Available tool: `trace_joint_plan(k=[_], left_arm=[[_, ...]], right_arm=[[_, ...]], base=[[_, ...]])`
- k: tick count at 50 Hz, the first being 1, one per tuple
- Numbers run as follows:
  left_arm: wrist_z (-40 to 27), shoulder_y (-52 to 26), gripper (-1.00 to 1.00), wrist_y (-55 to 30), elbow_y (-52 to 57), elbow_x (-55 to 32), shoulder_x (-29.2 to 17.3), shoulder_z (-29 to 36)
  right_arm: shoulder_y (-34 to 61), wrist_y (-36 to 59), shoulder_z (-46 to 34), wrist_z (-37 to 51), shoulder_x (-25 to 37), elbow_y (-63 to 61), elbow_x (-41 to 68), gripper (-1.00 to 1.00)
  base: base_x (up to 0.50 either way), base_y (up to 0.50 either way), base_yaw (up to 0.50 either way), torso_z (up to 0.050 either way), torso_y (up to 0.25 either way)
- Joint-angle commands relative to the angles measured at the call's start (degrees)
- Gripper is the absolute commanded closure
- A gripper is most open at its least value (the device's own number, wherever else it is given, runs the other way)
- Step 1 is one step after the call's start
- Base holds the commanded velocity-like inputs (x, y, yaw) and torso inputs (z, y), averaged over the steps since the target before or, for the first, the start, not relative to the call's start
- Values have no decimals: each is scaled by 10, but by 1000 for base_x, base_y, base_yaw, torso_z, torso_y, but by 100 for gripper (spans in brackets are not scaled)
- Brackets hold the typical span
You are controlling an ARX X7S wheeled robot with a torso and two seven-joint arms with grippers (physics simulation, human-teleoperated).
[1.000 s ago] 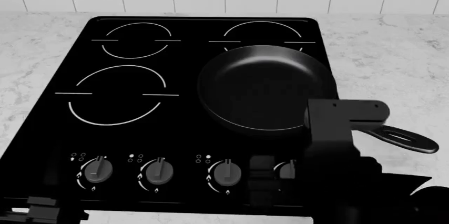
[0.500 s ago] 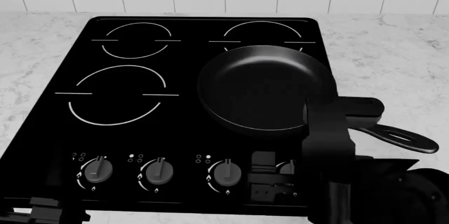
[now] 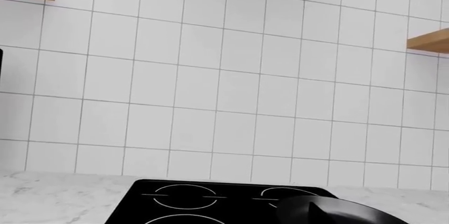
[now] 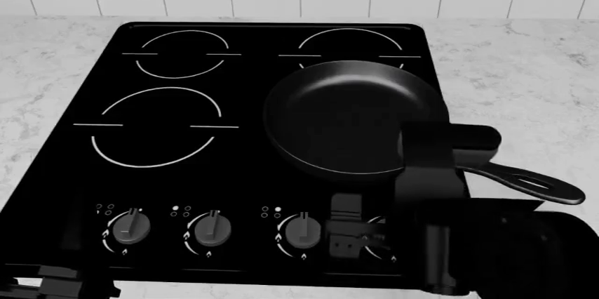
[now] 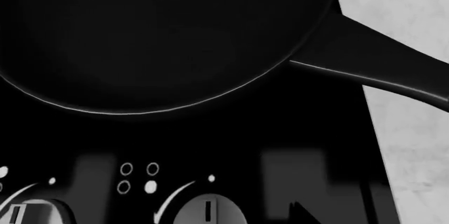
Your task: Turn on the front right burner of the stove.
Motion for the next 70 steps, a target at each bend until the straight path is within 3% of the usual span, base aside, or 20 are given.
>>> trace_joint_plan(k=[1,26,44,45,59,70], left_arm=[[-1,1,-100,4,0,-1,-2,1],[-3,0,-100,9,-2,-2,-5,5],[-7,0,-100,11,-1,-3,-8,6],[-7,0,-100,11,-2,-3,-8,7],[-7,0,-100,16,-2,-4,-10,9],[-12,0,-100,13,0,-2,-11,10]], right_arm=[[5,-34,-35,-39,-2,53,-22,-100],[-44,-32,-25,-29,-7,70,3,-100],[-92,40,43,110,-4,-34,105,-100],[-91,40,43,113,-3,-36,106,100],[-84,22,13,81,7,-27,86,100],[-62,35,-57,30,29,-50,56,100]], base=[[0,0,0,0,0],[3,0,1,0,0],[-1,0,0,0,0],[0,0,0,0,0],[-8,0,-4,0,0],[-6,0,-4,0,0]])
